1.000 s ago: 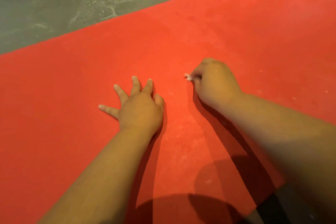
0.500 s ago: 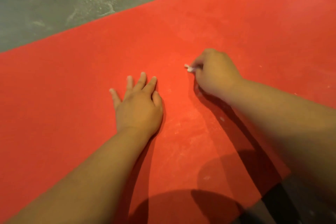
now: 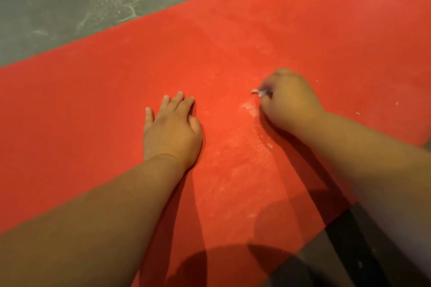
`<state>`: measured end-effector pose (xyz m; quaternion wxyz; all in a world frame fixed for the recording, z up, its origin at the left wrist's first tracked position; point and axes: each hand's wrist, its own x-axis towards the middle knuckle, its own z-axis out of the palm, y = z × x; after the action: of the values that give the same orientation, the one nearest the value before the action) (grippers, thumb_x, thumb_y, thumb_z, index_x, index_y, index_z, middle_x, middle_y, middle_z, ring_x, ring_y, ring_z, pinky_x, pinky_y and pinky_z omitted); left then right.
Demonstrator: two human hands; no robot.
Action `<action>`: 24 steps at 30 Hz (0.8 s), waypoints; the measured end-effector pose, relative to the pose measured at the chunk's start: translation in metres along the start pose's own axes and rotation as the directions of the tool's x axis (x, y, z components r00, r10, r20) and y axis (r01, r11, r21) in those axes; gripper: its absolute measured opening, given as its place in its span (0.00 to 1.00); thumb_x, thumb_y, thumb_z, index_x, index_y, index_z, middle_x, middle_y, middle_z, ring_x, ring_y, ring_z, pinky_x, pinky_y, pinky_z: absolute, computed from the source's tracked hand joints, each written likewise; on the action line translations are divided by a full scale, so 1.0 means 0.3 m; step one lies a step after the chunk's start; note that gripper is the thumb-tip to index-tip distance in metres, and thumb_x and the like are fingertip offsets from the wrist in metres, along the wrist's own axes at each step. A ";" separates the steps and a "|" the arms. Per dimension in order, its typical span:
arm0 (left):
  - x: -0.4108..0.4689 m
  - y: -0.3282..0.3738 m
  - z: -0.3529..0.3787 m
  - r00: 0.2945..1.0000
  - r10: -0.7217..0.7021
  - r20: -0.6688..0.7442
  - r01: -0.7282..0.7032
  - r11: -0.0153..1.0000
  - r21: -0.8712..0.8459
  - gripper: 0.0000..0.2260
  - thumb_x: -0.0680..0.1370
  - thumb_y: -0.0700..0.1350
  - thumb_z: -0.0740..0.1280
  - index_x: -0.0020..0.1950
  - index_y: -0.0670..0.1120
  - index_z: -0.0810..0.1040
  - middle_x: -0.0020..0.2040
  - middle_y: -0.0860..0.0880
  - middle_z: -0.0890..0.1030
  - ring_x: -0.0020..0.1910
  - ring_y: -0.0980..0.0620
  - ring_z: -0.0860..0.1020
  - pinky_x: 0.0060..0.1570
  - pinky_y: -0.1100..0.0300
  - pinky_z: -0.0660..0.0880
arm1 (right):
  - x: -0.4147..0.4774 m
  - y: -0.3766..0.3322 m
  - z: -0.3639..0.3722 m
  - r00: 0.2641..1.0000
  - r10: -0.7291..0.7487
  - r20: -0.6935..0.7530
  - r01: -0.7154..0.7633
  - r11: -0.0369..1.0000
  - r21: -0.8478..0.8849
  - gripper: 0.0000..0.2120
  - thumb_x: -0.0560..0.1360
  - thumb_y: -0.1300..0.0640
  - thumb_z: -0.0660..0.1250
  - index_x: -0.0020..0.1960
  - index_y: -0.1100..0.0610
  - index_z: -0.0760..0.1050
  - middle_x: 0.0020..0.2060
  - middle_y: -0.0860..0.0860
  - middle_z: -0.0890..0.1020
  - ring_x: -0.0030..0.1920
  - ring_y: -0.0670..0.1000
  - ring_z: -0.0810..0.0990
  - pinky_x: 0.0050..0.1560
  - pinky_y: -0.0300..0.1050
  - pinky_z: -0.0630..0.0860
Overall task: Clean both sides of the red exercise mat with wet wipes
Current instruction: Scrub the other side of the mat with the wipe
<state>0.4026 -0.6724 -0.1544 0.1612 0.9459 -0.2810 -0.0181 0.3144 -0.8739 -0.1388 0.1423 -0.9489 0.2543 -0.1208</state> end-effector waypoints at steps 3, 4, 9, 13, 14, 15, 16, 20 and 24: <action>0.005 -0.002 0.002 1.000 -0.001 -0.005 0.001 1.000 0.008 0.22 0.78 0.45 0.55 0.73 0.54 0.67 0.77 0.54 0.62 0.77 0.51 0.56 0.74 0.45 0.49 | -0.129 -0.045 -0.013 0.982 -0.187 0.037 0.181 0.977 0.115 0.06 0.72 0.60 0.68 0.45 0.56 0.84 0.45 0.54 0.81 0.47 0.58 0.78 0.50 0.47 0.72; 0.004 -0.001 0.001 1.000 -0.003 -0.005 0.003 1.000 0.007 0.22 0.78 0.45 0.55 0.73 0.54 0.67 0.77 0.54 0.62 0.77 0.51 0.56 0.74 0.45 0.49 | -0.137 -0.047 -0.017 0.978 -0.199 0.058 0.190 0.972 0.140 0.05 0.72 0.59 0.70 0.45 0.56 0.84 0.45 0.53 0.80 0.47 0.57 0.78 0.50 0.46 0.72; -0.004 0.004 -0.002 1.000 -0.003 0.004 0.003 1.000 -0.005 0.22 0.78 0.44 0.54 0.73 0.53 0.67 0.77 0.53 0.62 0.77 0.52 0.55 0.75 0.46 0.48 | 0.049 -0.043 0.016 0.996 0.083 0.012 -0.084 0.987 0.135 0.05 0.72 0.56 0.71 0.48 0.54 0.82 0.46 0.53 0.80 0.48 0.53 0.78 0.43 0.40 0.67; -0.001 0.003 -0.001 1.000 -0.002 0.001 0.002 1.000 -0.005 0.22 0.78 0.44 0.55 0.73 0.53 0.67 0.77 0.53 0.61 0.77 0.52 0.55 0.75 0.46 0.47 | 0.161 -0.089 0.051 0.982 0.187 -0.038 -0.183 0.978 0.098 0.09 0.70 0.64 0.68 0.49 0.57 0.82 0.48 0.56 0.83 0.51 0.58 0.80 0.48 0.45 0.75; -0.001 0.003 -0.001 1.000 -0.001 -0.004 0.001 1.000 -0.008 0.22 0.78 0.44 0.55 0.73 0.53 0.67 0.76 0.53 0.62 0.77 0.52 0.55 0.75 0.46 0.47 | 0.156 -0.111 0.060 0.989 0.141 -0.037 -0.136 0.984 0.111 0.09 0.70 0.63 0.69 0.49 0.56 0.82 0.49 0.56 0.83 0.51 0.58 0.79 0.48 0.45 0.74; -0.001 0.002 0.000 1.000 0.001 -0.006 -0.001 1.000 -0.010 0.22 0.78 0.44 0.55 0.73 0.52 0.67 0.76 0.53 0.62 0.77 0.51 0.55 0.75 0.46 0.47 | 0.140 -0.132 0.068 0.998 0.058 -0.026 -0.055 0.991 0.118 0.07 0.71 0.60 0.70 0.49 0.55 0.82 0.48 0.55 0.82 0.51 0.57 0.79 0.48 0.45 0.72; -0.002 0.003 0.000 1.000 0.002 -0.009 -0.002 1.000 -0.010 0.22 0.78 0.44 0.55 0.73 0.52 0.67 0.76 0.53 0.62 0.77 0.51 0.55 0.75 0.46 0.47 | 0.120 -0.147 0.070 0.999 -0.043 0.008 0.042 0.992 0.115 0.06 0.72 0.57 0.70 0.48 0.53 0.82 0.48 0.54 0.81 0.50 0.56 0.79 0.47 0.45 0.71; 0.001 0.002 0.005 1.000 0.021 -0.022 -0.021 1.000 -0.005 0.22 0.78 0.45 0.54 0.73 0.51 0.68 0.76 0.52 0.63 0.77 0.51 0.56 0.74 0.46 0.47 | 0.174 -0.143 0.036 0.983 -0.155 0.102 0.144 0.983 0.115 0.08 0.72 0.53 0.71 0.49 0.53 0.83 0.48 0.53 0.82 0.50 0.54 0.79 0.46 0.43 0.69; 0.000 0.001 0.005 0.999 0.010 -0.036 -0.012 0.999 -0.048 0.23 0.78 0.44 0.53 0.73 0.49 0.67 0.76 0.51 0.63 0.77 0.51 0.56 0.75 0.50 0.46 | 0.309 -0.175 0.097 0.999 0.032 -0.018 -0.033 0.999 -0.012 0.11 0.75 0.58 0.66 0.55 0.58 0.81 0.53 0.58 0.81 0.55 0.58 0.79 0.51 0.45 0.73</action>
<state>0.4021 -0.6731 -0.1556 0.1889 0.9404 -0.2826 -0.0069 0.4247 -0.8722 -0.1340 0.1362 -0.9445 0.2716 -0.1252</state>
